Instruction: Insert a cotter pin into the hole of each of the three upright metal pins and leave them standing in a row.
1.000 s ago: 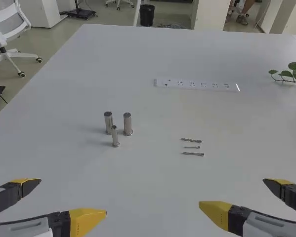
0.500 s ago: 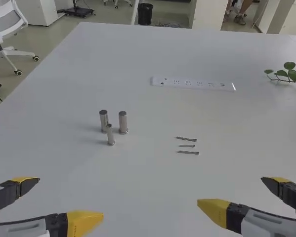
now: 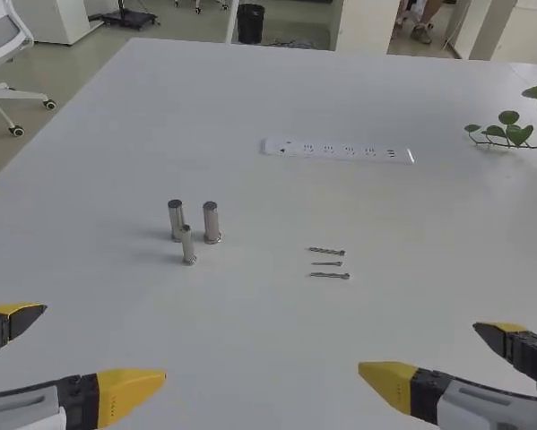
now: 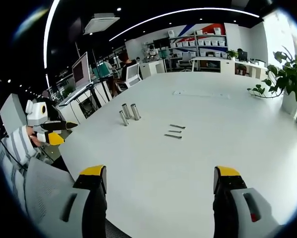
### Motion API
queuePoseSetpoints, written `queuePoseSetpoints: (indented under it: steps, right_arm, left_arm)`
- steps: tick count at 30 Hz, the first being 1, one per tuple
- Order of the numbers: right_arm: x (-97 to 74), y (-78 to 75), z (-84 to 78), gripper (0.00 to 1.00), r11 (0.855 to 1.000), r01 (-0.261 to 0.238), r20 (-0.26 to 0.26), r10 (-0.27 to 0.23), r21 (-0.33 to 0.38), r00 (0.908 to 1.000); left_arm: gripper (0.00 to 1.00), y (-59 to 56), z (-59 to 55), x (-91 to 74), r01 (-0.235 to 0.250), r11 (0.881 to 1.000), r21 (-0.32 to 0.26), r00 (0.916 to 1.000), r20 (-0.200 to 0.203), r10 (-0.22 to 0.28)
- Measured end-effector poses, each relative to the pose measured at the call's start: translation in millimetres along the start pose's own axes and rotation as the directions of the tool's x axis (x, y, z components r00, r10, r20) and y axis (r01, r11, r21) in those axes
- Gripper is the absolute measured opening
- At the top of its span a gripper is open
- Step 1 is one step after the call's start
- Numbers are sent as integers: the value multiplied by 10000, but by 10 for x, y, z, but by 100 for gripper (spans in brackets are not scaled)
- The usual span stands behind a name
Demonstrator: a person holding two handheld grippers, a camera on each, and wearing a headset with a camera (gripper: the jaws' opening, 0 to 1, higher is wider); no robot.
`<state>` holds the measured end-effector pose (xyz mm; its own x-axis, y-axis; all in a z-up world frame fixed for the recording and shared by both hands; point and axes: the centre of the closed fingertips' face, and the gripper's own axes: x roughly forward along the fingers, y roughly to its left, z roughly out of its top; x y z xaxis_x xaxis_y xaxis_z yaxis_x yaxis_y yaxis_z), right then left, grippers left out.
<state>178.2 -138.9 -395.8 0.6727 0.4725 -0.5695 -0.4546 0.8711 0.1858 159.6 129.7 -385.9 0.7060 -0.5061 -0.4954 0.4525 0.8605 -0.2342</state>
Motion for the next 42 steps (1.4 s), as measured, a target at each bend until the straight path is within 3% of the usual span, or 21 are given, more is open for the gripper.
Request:
queuePoseSetpoints:
  steps: [5, 9, 13, 24, 32, 36, 38, 42]
  right_arm:
    - [-8, -4, 6, 87, 10000, 25, -24, -25, -47, 10000]
    - [-11, -21, 8, 87, 10000, 77, -41, -77, 19, 10000]
    - [-12, -52, 9, 88, 9996, 210, -16, -210, 177, 9998]
    - [0, -73, 6, 87, 9994, 288, -83, -287, 176, 9996]
    - [-5, -98, -8, 87, 9990, 393, -120, -390, 220, 9992]
    - [-7, -104, -17, 87, 9988, 431, -146, -428, 237, 9990]
    - [-7, -109, -17, 87, 9986, 458, -148, -454, 267, 9989]
    - [-6, -117, -24, 87, 9985, 479, -205, -474, 259, 9987]
  left_arm:
    - [99, -4, 64, 15, 53, 10000, 43, 9999, 149, -54]
    - [99, -24, 166, 2, 222, 9994, -268, 9976, 664, -203]
    - [99, 41, 171, 4, -15, 9998, -205, 9980, 634, 28]
    - [99, 93, 143, 110, 156, 9999, -40, 9994, 310, -155]
    - [99, 131, 267, 218, 115, 9986, 517, 9988, 462, -139]
    - [99, 188, 309, 279, 29, 9984, 559, 9991, 429, -53]
    - [99, 200, 312, 320, 164, 9996, 248, 9993, 335, -173]
    - [99, 158, 416, 401, 439, 9985, 341, 9969, 643, -461]
